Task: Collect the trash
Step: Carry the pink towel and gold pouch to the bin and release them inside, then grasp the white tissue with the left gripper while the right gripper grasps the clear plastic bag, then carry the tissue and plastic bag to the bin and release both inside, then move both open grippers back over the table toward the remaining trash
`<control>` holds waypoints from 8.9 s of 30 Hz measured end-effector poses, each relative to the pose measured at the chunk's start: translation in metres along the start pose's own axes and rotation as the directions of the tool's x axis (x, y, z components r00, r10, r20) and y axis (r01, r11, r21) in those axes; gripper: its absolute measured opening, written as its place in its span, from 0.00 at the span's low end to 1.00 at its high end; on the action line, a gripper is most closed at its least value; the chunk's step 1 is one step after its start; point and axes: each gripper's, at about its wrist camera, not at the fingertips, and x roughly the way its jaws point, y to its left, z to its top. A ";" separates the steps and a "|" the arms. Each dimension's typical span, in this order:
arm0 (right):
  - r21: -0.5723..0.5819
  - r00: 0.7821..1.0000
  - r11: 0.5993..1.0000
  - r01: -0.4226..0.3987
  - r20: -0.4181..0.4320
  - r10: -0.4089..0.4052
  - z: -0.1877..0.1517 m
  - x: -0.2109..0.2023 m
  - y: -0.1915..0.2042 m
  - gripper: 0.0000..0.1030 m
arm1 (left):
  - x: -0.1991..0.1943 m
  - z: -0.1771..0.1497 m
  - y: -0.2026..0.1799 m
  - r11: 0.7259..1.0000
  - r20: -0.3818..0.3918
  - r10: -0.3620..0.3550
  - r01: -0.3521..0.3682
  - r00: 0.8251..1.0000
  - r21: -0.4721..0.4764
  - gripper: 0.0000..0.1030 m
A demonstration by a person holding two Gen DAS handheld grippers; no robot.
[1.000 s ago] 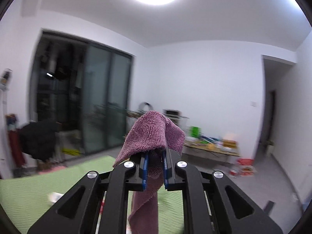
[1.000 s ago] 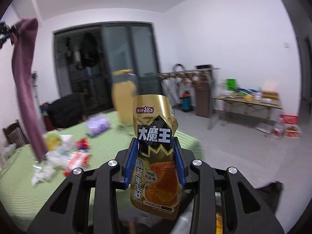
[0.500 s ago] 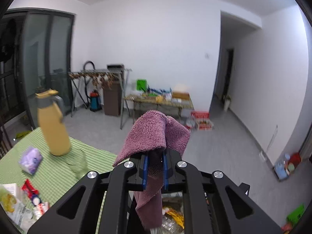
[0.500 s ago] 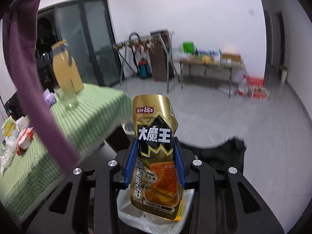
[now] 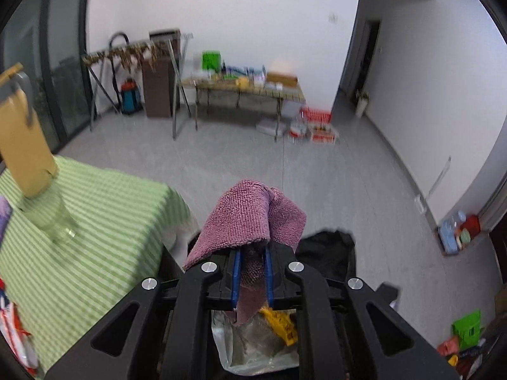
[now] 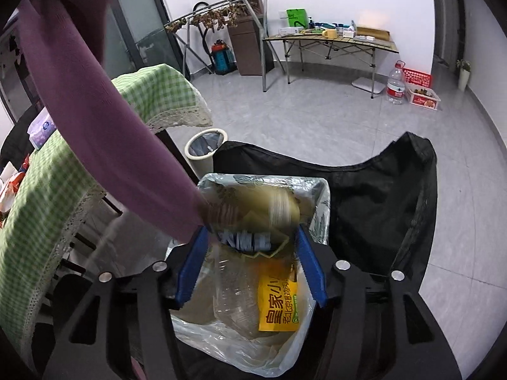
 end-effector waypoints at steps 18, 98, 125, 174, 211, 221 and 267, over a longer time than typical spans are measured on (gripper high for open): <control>0.132 0.999 0.991 0.031 0.031 -0.035 -0.011 -0.017 -0.032 0.58 | 0.067 -0.062 -0.010 0.990 -0.205 -0.023 0.050 0.979 0.131 0.50; -0.683 0.837 0.502 -0.530 -0.325 0.440 -0.079 -0.026 0.570 0.34 | -0.320 -0.395 0.385 0.549 -0.089 0.509 -0.402 0.856 -0.732 0.85; -0.629 0.842 0.609 -0.484 -0.143 0.521 -0.026 -0.070 0.482 0.05 | -0.294 -0.331 0.354 0.633 -0.053 0.540 -0.447 0.840 -0.632 0.15; -0.094 0.999 0.996 0.003 0.041 0.001 0.021 -0.040 0.042 0.05 | -0.054 -0.122 0.091 0.995 0.008 0.080 -0.080 0.997 -0.055 0.14; 0.010 0.997 0.998 0.067 -0.050 -0.066 0.002 -0.022 -0.014 0.46 | 0.115 -0.142 0.021 0.996 -0.311 -0.030 0.004 0.950 -0.084 0.70; -0.049 0.987 0.992 0.119 0.115 -0.112 0.031 -0.060 0.031 0.68 | 0.007 -0.102 0.062 0.990 0.024 0.104 -0.101 0.994 -0.093 0.88; -0.573 0.925 0.802 -0.171 0.188 0.332 0.030 -0.104 0.412 0.73 | -0.331 -0.246 0.372 0.727 0.149 0.617 -0.487 0.773 -0.484 0.93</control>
